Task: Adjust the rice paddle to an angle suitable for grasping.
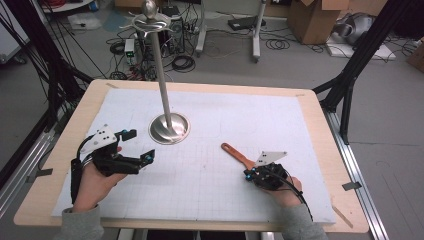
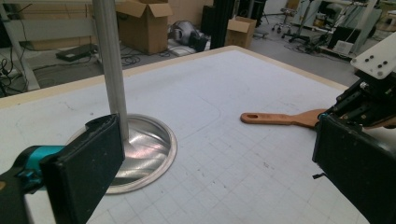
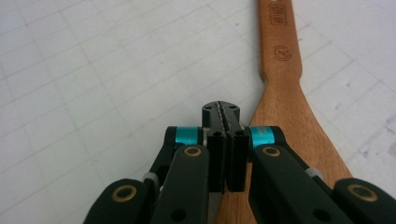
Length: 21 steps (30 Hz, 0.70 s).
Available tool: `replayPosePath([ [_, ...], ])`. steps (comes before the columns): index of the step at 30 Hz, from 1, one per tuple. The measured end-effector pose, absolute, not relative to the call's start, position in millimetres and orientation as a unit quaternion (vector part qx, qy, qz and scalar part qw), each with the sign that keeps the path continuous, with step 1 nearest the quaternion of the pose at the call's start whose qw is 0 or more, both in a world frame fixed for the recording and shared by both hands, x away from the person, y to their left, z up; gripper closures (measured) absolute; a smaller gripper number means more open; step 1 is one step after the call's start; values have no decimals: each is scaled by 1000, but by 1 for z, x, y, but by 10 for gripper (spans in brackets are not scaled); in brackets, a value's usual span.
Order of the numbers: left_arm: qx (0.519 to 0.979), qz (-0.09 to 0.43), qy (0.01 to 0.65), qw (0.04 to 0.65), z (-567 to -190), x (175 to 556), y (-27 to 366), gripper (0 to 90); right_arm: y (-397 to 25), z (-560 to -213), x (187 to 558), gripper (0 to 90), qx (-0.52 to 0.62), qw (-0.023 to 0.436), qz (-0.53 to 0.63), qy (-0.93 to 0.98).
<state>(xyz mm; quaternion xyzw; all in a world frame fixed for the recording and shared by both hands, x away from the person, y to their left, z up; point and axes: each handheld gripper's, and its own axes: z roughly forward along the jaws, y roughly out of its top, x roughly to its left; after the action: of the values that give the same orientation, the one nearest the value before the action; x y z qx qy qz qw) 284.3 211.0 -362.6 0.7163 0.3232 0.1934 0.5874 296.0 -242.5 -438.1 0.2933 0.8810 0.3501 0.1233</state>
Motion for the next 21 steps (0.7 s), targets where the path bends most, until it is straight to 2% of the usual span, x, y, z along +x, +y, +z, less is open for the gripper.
replayPosePath([
  [8, 716, 196, 325, 585, -363, 282, 213, 28, -255, -439, 304, 894, 313, 134, 353, 871],
  [14, 716, 197, 326, 585, -363, 280, 215, 28, -259, -439, 306, 893, 314, 121, 364, 869],
  [21, 713, 201, 328, 587, -361, 278, 219, 28, -265, -421, 304, 879, 302, 132, 393, 858],
])
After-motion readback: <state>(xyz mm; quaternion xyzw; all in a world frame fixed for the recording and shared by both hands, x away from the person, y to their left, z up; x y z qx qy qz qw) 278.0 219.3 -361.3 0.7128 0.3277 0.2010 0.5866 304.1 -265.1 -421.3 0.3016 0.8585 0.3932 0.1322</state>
